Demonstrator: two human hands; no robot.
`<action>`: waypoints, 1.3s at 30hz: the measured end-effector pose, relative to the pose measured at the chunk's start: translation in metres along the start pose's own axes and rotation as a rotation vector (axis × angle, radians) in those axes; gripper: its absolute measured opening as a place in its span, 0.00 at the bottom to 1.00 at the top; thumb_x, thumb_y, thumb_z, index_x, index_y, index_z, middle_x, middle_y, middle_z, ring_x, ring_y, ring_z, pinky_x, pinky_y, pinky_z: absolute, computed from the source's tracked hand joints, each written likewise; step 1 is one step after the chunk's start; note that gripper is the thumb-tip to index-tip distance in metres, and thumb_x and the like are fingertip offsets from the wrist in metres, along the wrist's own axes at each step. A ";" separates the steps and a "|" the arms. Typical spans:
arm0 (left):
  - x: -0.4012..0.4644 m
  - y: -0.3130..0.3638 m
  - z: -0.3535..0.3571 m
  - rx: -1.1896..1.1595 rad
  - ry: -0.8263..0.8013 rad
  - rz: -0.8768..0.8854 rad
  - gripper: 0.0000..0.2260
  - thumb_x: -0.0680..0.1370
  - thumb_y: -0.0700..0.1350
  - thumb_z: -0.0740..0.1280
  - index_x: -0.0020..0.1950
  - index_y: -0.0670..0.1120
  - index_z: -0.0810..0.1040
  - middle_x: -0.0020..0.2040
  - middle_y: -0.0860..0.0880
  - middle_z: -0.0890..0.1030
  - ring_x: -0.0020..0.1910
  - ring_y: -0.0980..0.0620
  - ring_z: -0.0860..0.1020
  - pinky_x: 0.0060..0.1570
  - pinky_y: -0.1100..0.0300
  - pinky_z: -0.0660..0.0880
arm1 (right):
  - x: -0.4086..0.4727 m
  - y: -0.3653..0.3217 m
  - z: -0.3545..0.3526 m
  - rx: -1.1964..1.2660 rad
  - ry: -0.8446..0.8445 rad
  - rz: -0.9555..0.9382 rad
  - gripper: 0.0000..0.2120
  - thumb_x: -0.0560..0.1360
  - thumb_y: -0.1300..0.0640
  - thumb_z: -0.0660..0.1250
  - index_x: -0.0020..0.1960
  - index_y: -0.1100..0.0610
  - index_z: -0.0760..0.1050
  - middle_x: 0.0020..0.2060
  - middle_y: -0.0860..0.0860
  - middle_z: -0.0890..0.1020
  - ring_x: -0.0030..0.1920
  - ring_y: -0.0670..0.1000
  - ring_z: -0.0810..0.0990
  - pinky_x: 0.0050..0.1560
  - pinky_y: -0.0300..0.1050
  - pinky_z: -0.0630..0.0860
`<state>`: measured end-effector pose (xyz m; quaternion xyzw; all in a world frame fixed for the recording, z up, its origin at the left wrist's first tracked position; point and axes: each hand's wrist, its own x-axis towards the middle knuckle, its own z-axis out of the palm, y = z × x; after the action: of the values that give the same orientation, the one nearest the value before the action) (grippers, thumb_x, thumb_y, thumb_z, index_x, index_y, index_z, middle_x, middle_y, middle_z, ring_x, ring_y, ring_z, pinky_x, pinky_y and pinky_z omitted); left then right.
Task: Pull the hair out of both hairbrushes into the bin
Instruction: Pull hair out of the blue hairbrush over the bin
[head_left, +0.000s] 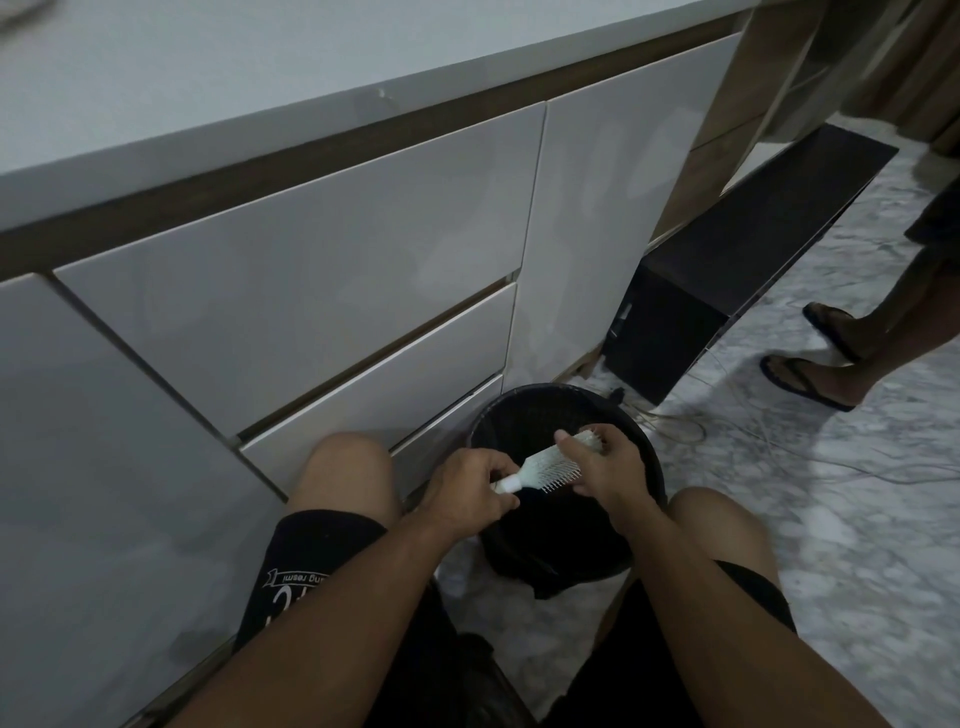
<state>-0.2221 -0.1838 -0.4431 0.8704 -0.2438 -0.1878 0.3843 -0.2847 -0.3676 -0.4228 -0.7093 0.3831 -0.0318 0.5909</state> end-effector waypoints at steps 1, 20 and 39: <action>0.000 0.000 0.000 0.009 0.006 0.010 0.14 0.64 0.44 0.79 0.49 0.53 0.85 0.45 0.55 0.85 0.42 0.58 0.81 0.44 0.59 0.79 | 0.003 0.001 -0.002 0.025 0.011 0.001 0.17 0.72 0.48 0.73 0.57 0.54 0.76 0.52 0.53 0.80 0.49 0.52 0.80 0.46 0.53 0.83; 0.003 -0.006 0.004 -0.014 -0.007 -0.068 0.11 0.65 0.45 0.79 0.45 0.51 0.85 0.40 0.56 0.82 0.39 0.57 0.80 0.41 0.60 0.77 | 0.012 0.004 -0.017 0.075 0.398 0.009 0.04 0.71 0.57 0.72 0.39 0.49 0.81 0.39 0.51 0.85 0.45 0.54 0.84 0.56 0.55 0.80; -0.003 0.018 -0.001 -0.366 -0.185 -0.290 0.07 0.78 0.42 0.66 0.51 0.41 0.82 0.37 0.44 0.84 0.23 0.48 0.77 0.19 0.63 0.69 | -0.015 -0.002 0.004 -0.069 -0.221 -0.024 0.48 0.63 0.50 0.81 0.76 0.48 0.58 0.59 0.51 0.74 0.57 0.53 0.76 0.46 0.48 0.81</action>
<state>-0.2293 -0.1920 -0.4289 0.7914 -0.1125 -0.3607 0.4804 -0.2922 -0.3560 -0.4167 -0.7330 0.3081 0.0528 0.6042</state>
